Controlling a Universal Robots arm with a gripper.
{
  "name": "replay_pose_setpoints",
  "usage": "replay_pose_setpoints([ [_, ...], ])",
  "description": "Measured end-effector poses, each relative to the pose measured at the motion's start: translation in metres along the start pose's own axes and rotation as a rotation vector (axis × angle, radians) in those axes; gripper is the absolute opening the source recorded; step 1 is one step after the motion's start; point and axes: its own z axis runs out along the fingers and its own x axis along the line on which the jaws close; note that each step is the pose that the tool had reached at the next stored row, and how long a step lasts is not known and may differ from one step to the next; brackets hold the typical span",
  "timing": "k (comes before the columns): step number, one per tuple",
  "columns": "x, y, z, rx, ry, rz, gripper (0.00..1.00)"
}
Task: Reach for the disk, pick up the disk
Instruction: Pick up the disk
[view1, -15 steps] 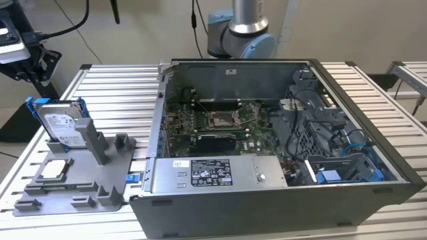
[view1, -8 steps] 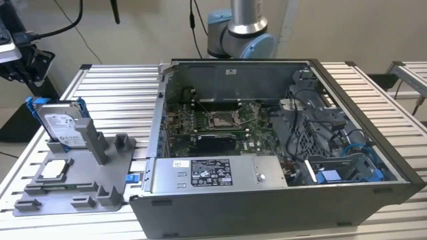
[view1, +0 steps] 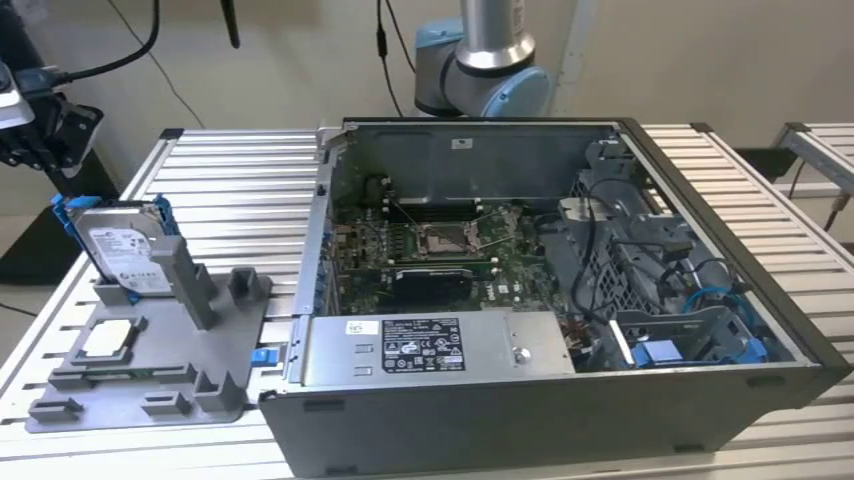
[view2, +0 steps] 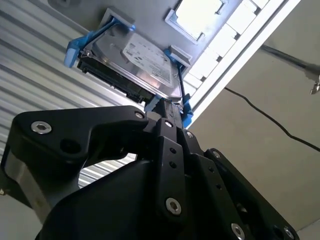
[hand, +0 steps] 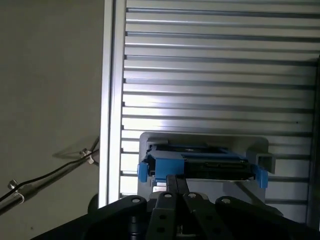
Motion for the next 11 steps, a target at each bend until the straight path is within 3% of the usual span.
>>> replay_pose_setpoints([
  [11,0.0001,-0.0001,0.0,0.0001,0.0003,-0.009,0.0],
])
